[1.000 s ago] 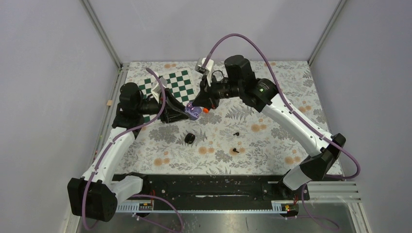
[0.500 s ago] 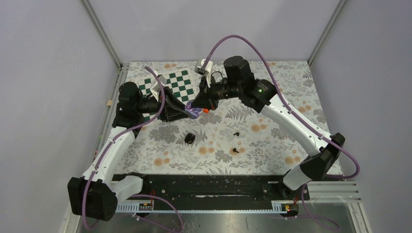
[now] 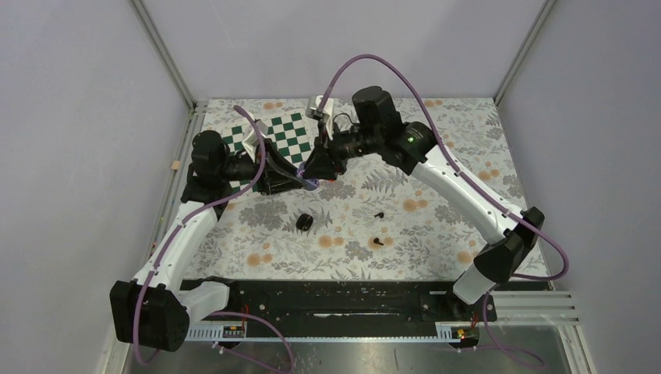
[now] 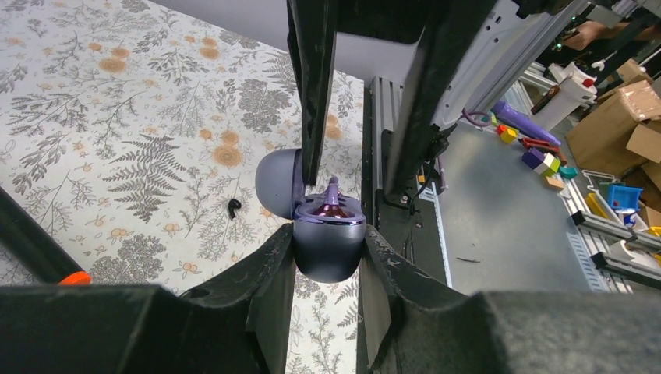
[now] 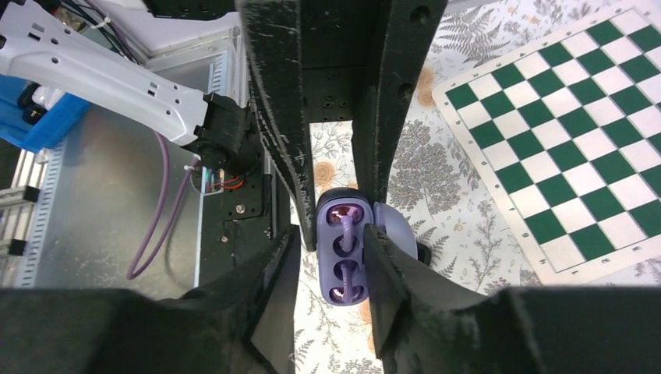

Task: Insert the wireless bluetooth earbuds into the charging case
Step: Place the earbud in the charging case, then close the charging case at the center of the board, then place the charging case at the center of the board.

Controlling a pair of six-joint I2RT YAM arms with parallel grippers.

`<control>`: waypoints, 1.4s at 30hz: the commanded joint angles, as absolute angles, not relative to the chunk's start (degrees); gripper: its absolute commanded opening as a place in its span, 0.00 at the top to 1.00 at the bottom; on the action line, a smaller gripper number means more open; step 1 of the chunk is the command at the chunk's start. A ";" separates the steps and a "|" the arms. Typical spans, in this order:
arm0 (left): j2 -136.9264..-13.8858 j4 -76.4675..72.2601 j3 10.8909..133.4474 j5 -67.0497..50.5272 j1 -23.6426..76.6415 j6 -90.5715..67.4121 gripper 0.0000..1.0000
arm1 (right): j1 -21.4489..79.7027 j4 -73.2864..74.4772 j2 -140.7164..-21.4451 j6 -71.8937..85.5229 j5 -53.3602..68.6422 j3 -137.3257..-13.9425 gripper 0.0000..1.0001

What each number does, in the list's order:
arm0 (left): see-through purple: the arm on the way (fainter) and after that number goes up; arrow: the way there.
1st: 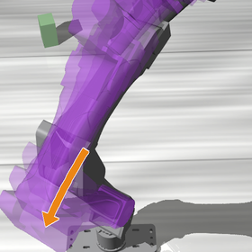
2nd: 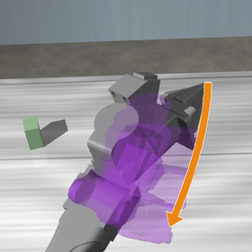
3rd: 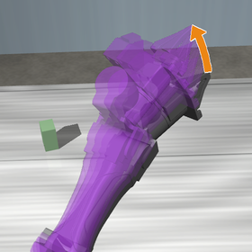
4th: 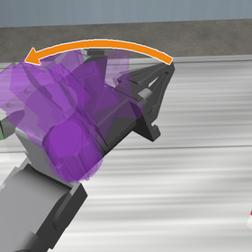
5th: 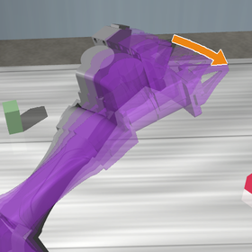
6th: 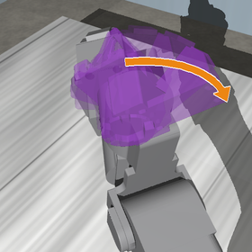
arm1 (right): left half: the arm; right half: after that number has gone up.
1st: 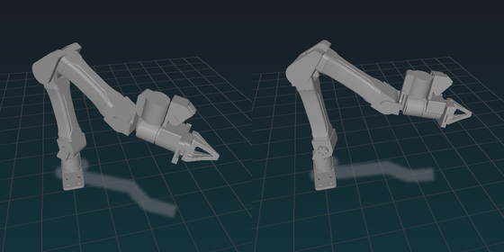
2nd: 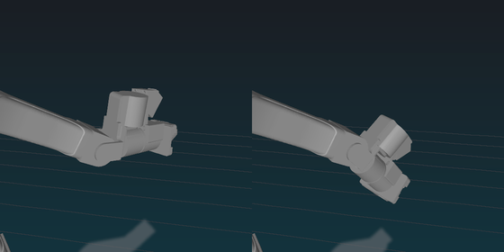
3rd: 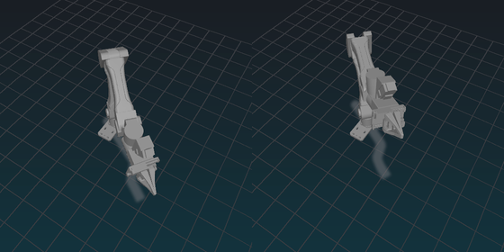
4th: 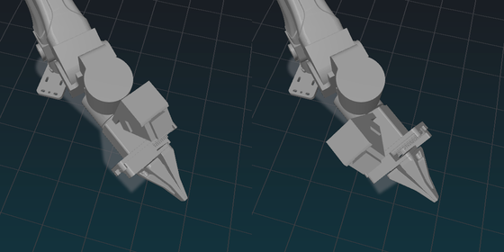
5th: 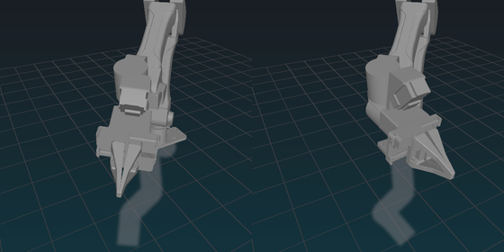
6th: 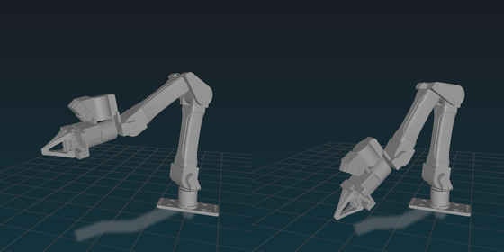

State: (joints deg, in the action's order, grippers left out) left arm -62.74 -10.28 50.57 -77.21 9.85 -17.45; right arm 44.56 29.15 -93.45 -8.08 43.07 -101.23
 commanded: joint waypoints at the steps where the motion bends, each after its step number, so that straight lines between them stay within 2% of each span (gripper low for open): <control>1: -62.21 -9.30 53.43 -77.01 9.75 -13.70 1.00 | 43.66 29.18 -87.44 -8.39 45.77 -103.69 0.50; 3: -62.07 -8.23 53.23 -77.03 9.81 -12.67 1.00 | 43.33 28.99 -85.64 -7.79 46.03 -102.55 0.33; 5: -61.85 -8.17 53.01 -77.20 9.83 -12.26 1.00 | 43.26 28.62 -85.16 -7.29 46.20 -100.69 0.20; 8: -61.62 -8.38 52.99 -77.49 9.84 -11.96 1.00 | 43.07 30.27 -86.60 -8.30 45.14 -99.73 0.11; 18: -60.92 -5.19 53.28 -77.84 9.93 -8.62 1.00 | 42.55 29.49 -96.18 -4.37 48.53 -101.97 0.12; 25: -62.81 -5.44 52.76 -60.20 9.30 -13.73 1.00 | 42.55 29.04 -94.08 -6.04 47.05 -99.59 0.13; 30: -64.73 -4.95 52.74 -58.06 8.75 -15.59 1.00 | 42.62 28.48 -92.79 -6.36 40.43 -97.29 0.11; 33: -65.27 2.43 53.46 -57.72 8.55 -11.19 1.00 | 42.20 28.81 -92.24 -7.67 36.17 -95.17 0.11; 36: -66.30 14.75 55.37 -52.50 8.36 -6.40 0.97 | 41.02 29.67 -92.27 -10.52 34.12 -92.72 0.12; 40: -67.84 27.26 55.05 -34.63 7.85 -8.65 0.87 | 40.69 31.98 -92.70 -21.15 32.98 -88.69 0.18; 42: -68.07 28.90 52.48 -30.20 7.02 -11.01 0.84 | 40.68 32.01 -92.67 -23.41 33.37 -86.76 0.20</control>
State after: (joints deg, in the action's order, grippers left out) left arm -67.48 18.59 53.47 -45.71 8.34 -9.26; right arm 41.06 30.26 -94.59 -14.52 34.92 -89.80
